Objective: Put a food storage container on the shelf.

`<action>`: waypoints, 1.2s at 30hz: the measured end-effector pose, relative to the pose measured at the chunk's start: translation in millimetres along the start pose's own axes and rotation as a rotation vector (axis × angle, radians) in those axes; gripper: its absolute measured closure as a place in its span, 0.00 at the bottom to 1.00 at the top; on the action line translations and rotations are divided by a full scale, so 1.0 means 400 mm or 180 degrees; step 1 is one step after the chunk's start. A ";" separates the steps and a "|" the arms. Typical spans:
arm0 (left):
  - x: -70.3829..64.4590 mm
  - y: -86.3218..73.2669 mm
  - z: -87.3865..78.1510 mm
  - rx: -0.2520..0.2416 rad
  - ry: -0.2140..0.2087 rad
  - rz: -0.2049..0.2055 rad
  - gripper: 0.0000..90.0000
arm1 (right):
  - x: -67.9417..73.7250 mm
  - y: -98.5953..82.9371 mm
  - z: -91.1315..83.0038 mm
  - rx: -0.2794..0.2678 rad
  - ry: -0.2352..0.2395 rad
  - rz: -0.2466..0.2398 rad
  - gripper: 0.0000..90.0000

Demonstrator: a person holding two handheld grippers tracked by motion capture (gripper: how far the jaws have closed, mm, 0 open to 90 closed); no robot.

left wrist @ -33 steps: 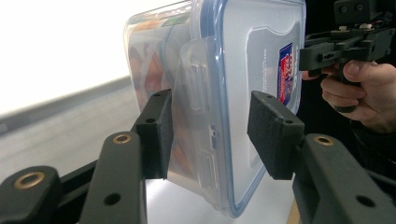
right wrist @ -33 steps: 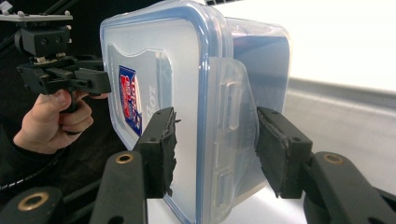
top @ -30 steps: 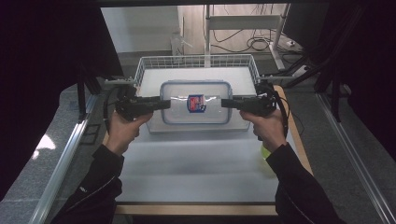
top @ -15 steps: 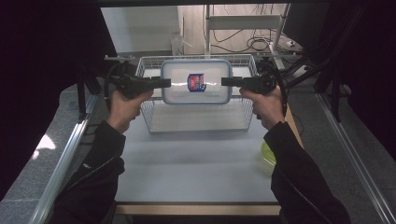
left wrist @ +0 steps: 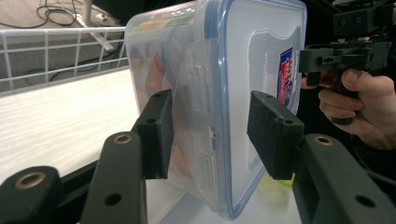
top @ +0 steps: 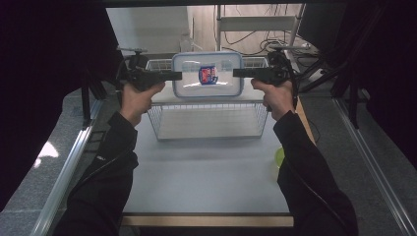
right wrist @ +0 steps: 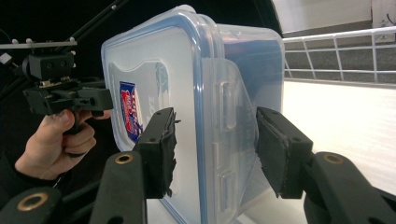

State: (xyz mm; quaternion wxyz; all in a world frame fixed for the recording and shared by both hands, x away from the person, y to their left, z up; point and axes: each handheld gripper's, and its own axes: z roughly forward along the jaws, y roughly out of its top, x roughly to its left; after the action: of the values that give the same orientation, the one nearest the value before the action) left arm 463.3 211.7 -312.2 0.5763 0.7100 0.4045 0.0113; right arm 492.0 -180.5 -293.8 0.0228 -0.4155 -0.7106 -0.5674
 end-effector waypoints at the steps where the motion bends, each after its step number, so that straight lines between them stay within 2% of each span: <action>1: 0.005 0.000 0.004 0.0000 0.0006 -0.0020 0.58 | -0.004 0.001 0.004 0.0004 0.0002 0.0019 0.55; 8: 0.021 -0.003 0.018 -0.0003 0.0024 -0.0094 0.58 | -0.036 0.005 0.024 0.0015 0.0028 0.0150 0.55; 13: 0.021 -0.002 0.019 0.0022 0.0027 -0.0004 0.58 | -0.048 0.002 0.026 -0.0005 0.0075 0.0178 0.54; 19: 0.021 -0.008 0.020 0.0021 0.0065 0.0121 0.55 | -0.050 -0.002 0.030 -0.0066 0.0036 0.0023 0.53; 24: 0.020 -0.012 0.020 0.0046 0.0122 0.0130 0.53 | -0.040 -0.006 0.033 -0.0024 -0.0166 -0.0145 0.51; 26: 0.025 -0.012 0.019 0.0044 0.0145 0.0113 0.51 | -0.038 -0.007 0.034 0.0010 -0.0241 -0.0200 0.55; 27: 0.027 -0.011 0.019 0.0058 0.0153 0.0120 0.53 | -0.038 -0.008 0.035 0.0021 -0.0247 -0.0211 0.55; 28: 0.027 -0.010 0.022 0.0097 0.0240 0.0142 0.55 | -0.037 -0.010 0.038 0.0023 -0.0254 -0.0219 0.55; 29: 0.029 -0.009 0.025 0.0110 0.0278 0.0139 0.52 | -0.036 -0.011 0.041 0.0031 -0.0286 -0.0220 0.54; 30: 0.031 -0.007 0.023 0.0034 0.0294 0.0107 0.52 | -0.036 -0.012 0.044 0.0049 -0.0337 -0.0242 0.50; 31: 0.034 -0.002 0.021 0.0008 0.0285 0.0083 0.57 | -0.038 -0.013 0.045 0.0009 -0.0329 -0.0187 0.51; 33: 0.034 0.006 0.023 0.0089 0.0341 0.0159 0.56 | -0.044 -0.013 0.040 -0.0049 -0.0294 -0.0137 0.57; 36: 0.023 0.008 0.028 0.0103 0.0390 0.0226 0.53 | -0.046 -0.014 0.035 -0.0041 -0.0265 -0.0142 0.59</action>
State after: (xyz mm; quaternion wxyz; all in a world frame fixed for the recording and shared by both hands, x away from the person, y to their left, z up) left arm 476.7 208.2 -317.6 0.5381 0.7311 0.4137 0.0687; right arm 506.5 -179.5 -312.4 -0.0221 -0.4229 -0.7163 -0.5546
